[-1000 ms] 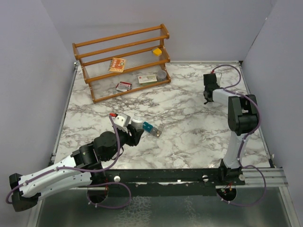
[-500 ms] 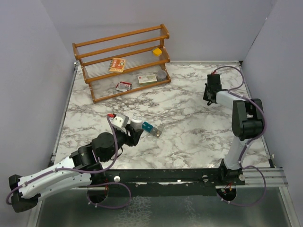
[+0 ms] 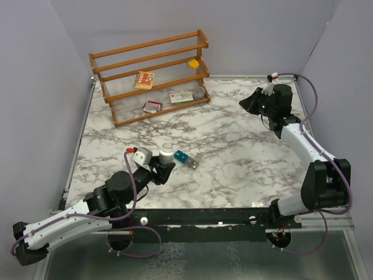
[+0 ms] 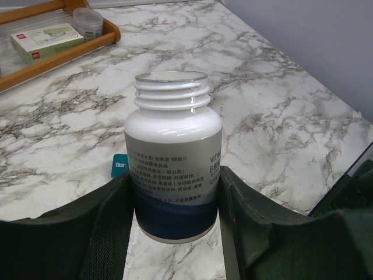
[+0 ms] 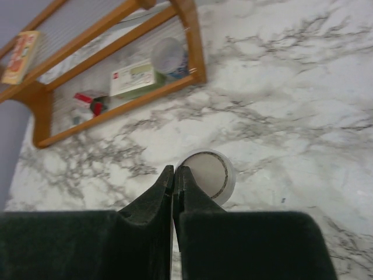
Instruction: Sort the pills into containers
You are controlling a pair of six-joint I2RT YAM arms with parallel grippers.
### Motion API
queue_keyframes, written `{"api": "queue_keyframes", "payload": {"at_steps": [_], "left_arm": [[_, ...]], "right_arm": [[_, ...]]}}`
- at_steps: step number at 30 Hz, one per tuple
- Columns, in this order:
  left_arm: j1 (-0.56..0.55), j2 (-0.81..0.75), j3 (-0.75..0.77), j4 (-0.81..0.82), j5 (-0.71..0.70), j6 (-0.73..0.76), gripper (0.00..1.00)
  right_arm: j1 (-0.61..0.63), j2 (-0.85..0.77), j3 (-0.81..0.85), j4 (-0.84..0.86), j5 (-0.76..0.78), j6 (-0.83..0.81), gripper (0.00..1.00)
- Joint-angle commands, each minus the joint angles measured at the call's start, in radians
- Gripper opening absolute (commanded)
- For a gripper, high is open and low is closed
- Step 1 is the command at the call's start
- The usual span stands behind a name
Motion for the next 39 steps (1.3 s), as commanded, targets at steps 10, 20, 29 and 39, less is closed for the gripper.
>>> {"api": "queue_keyframes", "payload": {"at_steps": [10, 20, 29, 39], "left_arm": [[-0.003, -0.184, -0.124, 0.202, 0.236, 0.099, 0.00], [-0.003, -0.112, -0.117, 0.261, 0.309, 0.116, 0.00], [-0.002, -0.059, -0.114, 0.348, 0.333, 0.176, 0.00], [-0.003, -0.084, -0.107, 0.318, 0.348, 0.140, 0.00]], "right_arm": [[-0.002, 0.040, -0.285, 0.978, -0.796, 0.794, 0.01], [0.001, 0.150, -0.313, 1.800, -0.821, 1.490, 0.01], [0.027, -0.046, -0.206, 1.658, -0.823, 1.464, 0.01], [0.099, -0.426, 0.103, 0.399, -0.696, 0.536, 0.01]]}}
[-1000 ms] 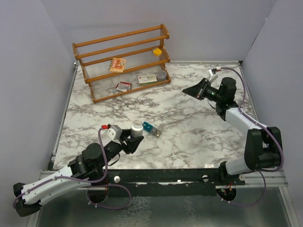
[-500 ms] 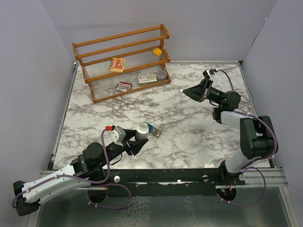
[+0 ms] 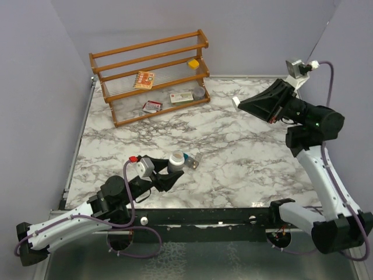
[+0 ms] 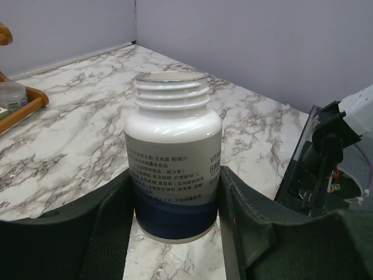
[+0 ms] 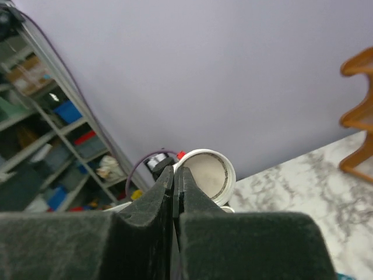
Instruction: Sort the pills into containers
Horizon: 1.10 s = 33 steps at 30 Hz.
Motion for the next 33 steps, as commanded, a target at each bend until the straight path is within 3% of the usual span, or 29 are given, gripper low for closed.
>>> {"api": "queue_keyframes", "payload": {"at_steps": [1, 7, 13, 17, 21, 27, 33], "left_arm": [[-0.003, -0.022, 0.017, 0.030, 0.037, -0.013, 0.00], [-0.003, -0.005, 0.018, 0.034, 0.037, -0.013, 0.00], [-0.003, 0.002, 0.017, 0.029, 0.033, -0.013, 0.00], [-0.003, -0.006, 0.018, 0.020, 0.036, -0.003, 0.00], [-0.003, -0.047, -0.001, 0.034, 0.050, 0.010, 0.00], [-0.003, -0.131, -0.046, 0.116, 0.105, 0.069, 0.00], [-0.003, -0.034, -0.048, 0.241, 0.130, 0.145, 0.00]], "right_arm": [[0.046, -0.086, 0.164, -0.639, 0.133, -0.524, 0.01], [0.094, -0.097, 0.227, -0.760, 0.244, -0.612, 0.01], [0.385, -0.066, 0.325, -0.966, 0.565, -0.846, 0.01], [0.525, 0.012, 0.366, -0.974, 0.636, -0.909, 0.01], [0.588, 0.082, 0.363, -0.931, 0.604, -0.900, 0.01], [0.595, 0.114, 0.254, -0.695, 0.417, -0.749, 0.01], [0.633, 0.102, 0.214, -0.630, 0.406, -0.713, 0.01]]}}
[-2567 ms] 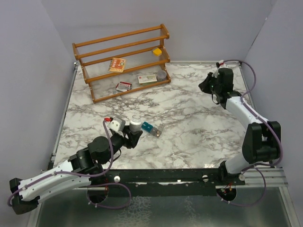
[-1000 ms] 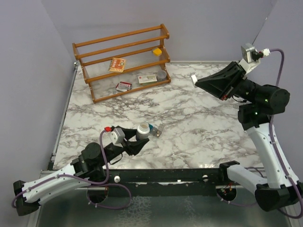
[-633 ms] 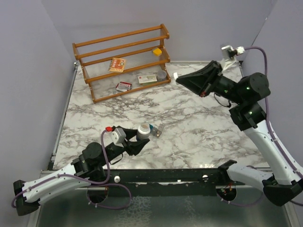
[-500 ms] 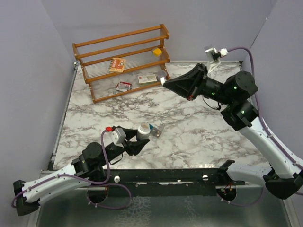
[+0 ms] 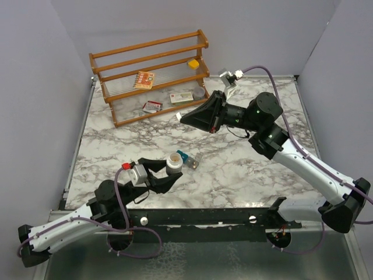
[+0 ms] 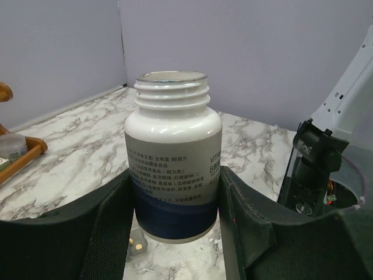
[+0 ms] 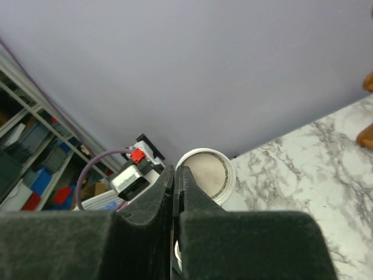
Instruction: Sort the pills into containers
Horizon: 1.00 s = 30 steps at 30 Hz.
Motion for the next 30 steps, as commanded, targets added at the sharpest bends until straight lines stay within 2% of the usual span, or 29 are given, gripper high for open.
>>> {"api": "queue_keyframes", "payload": {"at_steps": [1, 7, 18, 30], "left_arm": [[-0.003, 0.101, 0.003, 0.188, 0.063, 0.087, 0.00], [-0.003, 0.243, 0.027, 0.366, 0.050, 0.174, 0.00], [-0.003, 0.391, 0.038, 0.720, 0.008, 0.283, 0.00], [-0.003, 0.529, 0.075, 0.845, -0.028, 0.343, 0.00]], "right_arm": [[0.033, -0.021, -0.020, 0.157, -0.063, 0.070, 0.01], [0.057, -0.019, -0.082, 0.287, -0.108, 0.175, 0.01], [0.081, -0.054, -0.169, 0.426, -0.126, 0.288, 0.01], [0.131, -0.054, -0.251, 0.511, -0.150, 0.422, 0.01]]}}
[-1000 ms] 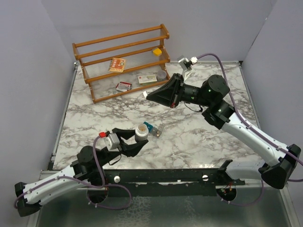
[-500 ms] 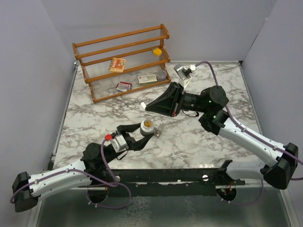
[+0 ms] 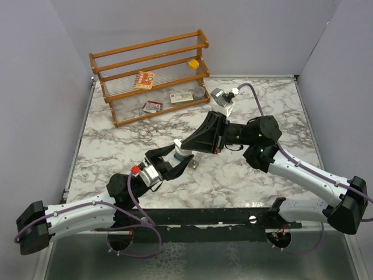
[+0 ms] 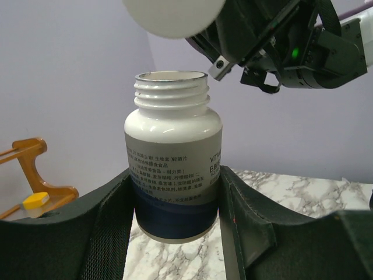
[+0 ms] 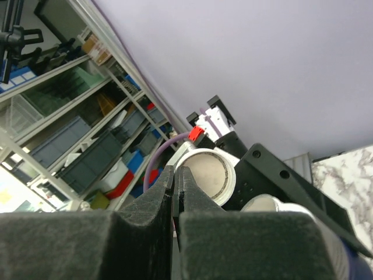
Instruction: Sort the pills into containers
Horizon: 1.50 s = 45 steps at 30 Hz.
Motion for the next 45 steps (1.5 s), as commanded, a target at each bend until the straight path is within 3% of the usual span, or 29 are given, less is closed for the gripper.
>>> {"api": "queue_keyframes", "payload": {"at_steps": [1, 14, 31, 45], "left_arm": [[-0.003, 0.017, 0.029, 0.117, -0.045, 0.039, 0.00], [-0.003, -0.039, -0.001, 0.144, -0.015, 0.009, 0.00], [-0.003, -0.043, -0.032, 0.139, 0.006, -0.021, 0.00], [-0.003, -0.094, -0.052, 0.128, 0.021, -0.047, 0.00]], "right_arm": [[0.026, -0.007, -0.031, 0.083, -0.038, 0.085, 0.01], [0.039, -0.034, -0.049, 0.005, 0.031, 0.040, 0.01], [0.050, 0.082, -0.036, 0.141, 0.025, 0.125, 0.01], [0.050, -0.033, -0.002, -0.078, 0.165, -0.086, 0.01]]}}
